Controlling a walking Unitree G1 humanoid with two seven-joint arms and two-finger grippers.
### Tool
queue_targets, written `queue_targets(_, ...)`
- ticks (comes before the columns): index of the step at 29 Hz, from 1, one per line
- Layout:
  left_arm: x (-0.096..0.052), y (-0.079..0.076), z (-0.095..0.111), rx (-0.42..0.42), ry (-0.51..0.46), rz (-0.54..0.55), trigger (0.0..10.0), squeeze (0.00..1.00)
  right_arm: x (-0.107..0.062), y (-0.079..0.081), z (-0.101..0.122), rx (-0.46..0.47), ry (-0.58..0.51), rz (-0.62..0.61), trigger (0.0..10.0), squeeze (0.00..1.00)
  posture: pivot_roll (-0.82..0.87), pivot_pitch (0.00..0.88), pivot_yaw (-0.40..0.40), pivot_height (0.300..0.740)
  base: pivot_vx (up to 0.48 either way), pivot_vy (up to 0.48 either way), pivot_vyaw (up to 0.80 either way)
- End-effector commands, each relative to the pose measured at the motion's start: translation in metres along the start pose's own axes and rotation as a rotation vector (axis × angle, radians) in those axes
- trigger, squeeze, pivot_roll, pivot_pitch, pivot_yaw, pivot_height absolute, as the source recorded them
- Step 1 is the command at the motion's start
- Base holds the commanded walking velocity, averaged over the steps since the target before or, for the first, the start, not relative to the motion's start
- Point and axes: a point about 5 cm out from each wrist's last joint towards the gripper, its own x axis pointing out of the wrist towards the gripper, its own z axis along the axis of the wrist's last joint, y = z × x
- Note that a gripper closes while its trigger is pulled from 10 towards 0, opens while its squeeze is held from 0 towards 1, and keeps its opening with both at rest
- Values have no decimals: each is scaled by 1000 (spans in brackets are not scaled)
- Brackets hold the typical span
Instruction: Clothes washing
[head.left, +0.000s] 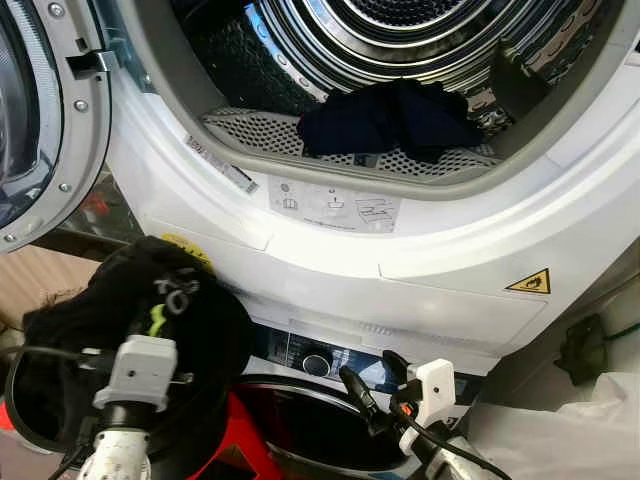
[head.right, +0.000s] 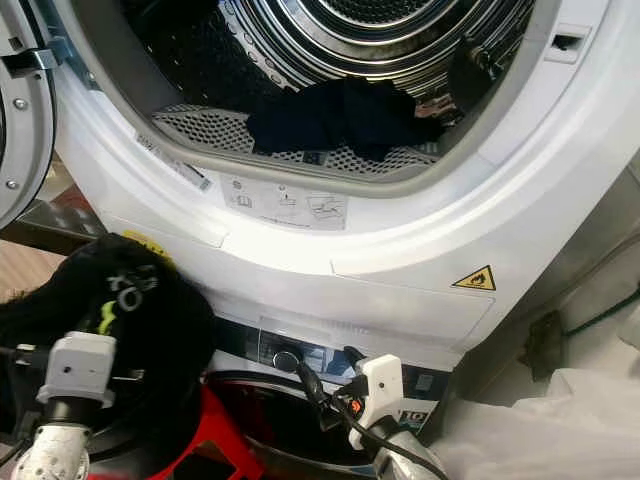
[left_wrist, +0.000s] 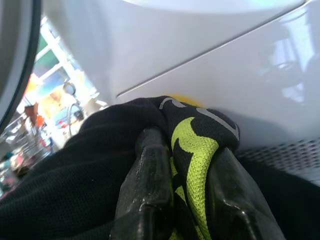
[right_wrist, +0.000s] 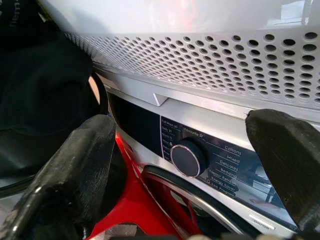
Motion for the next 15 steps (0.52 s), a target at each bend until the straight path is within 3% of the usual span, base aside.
queue_targets(1, 1, -2, 11, -5, -61, -38, 0, 0, 1, 0, -3, 6, 17, 5, 10000, 0, -15, 105, 11, 740, 0, 0, 0)
queue_targets(5, 0, -8, 12, -27, -62, -111, 0, 0, 1, 0, -3, 7, 18, 10, 10000, 0, -14, 105, 12, 740, 0, 0, 0)
queue_targets(7, -1, -6, 10, -24, -48, -85, 0, 0, 1, 1, -3, 6, 19, 13, 10000, 0, -17, 106, 14, 740, 0, 0, 0)
queue_targets(9, 0, 3, 2, -33, 9, 15, 0, 0, 1, 1, -3, 7, 20, 14, 10000, 0, -17, 106, 12, 740, 0, 0, 0)
queue_targets(11, 2, 20, -8, -83, 114, 222, 0, 0, 1, 2, -4, 9, 21, 13, 10000, 0, -17, 107, 12, 740, 0, 0, 0)
queue_targets(12, 2, 20, -8, -83, 114, 222, 0, 0, 1, 2, -4, 9, 21, 13, 10000, 0, -17, 107, 12, 740, 0, 0, 0)
queue_targets(13, 2, 34, -15, -113, 169, 347, 0, 0, 1, 2, -5, 10, 22, 13, 10000, 0, -16, 108, 12, 740, 0, 0, 0)
queue_targets(15, 2, 34, -15, -113, 169, 347, 0, 0, 1, 2, -5, 10, 22, 13, 10000, 0, -16, 108, 12, 740, 0, 0, 0)
